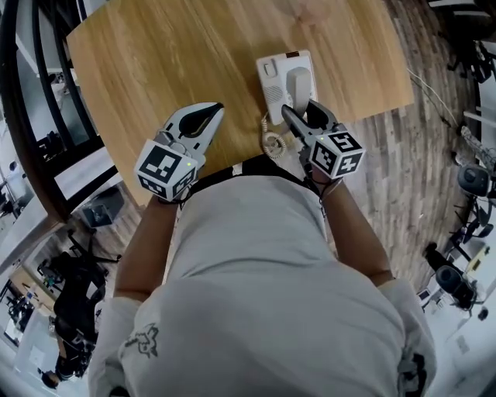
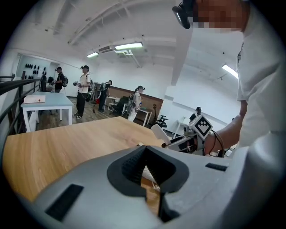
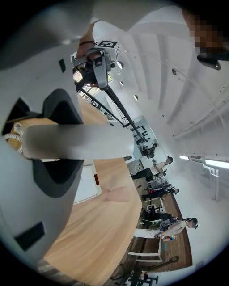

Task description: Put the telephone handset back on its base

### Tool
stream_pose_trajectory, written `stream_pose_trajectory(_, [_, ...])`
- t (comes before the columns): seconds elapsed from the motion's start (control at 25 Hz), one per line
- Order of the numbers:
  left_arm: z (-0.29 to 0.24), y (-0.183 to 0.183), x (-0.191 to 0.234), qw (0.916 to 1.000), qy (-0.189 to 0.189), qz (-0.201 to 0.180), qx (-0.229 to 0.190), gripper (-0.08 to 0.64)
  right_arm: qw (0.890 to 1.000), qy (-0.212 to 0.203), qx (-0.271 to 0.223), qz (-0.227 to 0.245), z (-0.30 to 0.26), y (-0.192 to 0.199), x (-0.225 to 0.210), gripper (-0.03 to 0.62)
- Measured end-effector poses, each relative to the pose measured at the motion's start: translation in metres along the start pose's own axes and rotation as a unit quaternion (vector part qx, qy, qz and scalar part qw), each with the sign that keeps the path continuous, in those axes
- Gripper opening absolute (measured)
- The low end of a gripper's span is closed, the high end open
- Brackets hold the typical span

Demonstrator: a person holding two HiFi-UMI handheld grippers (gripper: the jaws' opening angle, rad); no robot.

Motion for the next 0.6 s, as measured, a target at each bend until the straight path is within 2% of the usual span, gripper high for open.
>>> stream_pose_trajectory(0.4, [-0.021, 0.028, 0.009, 0.9992, -0.001, 0.026, 0.031, 0.006, 0.998, 0.029, 0.064, 0.001, -0.046, 0.012, -0.022, 0.221])
stream_pose_trajectory(0.6, [-0.036, 0.037, 0.019, 0.9987, 0.001, 0.026, 0.043, 0.006, 0.995, 0.041, 0.093, 0.002, -0.066, 0.017, -0.04, 0.221])
Point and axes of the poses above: the fingertips, and each gripper's own axes: z backward along the fingers, x to its left, y out of its underside, the point moved 6 cm from there along z, backward along the fingers, and after that the axes turned 15 degrees about -z, right-handed, at the moved point
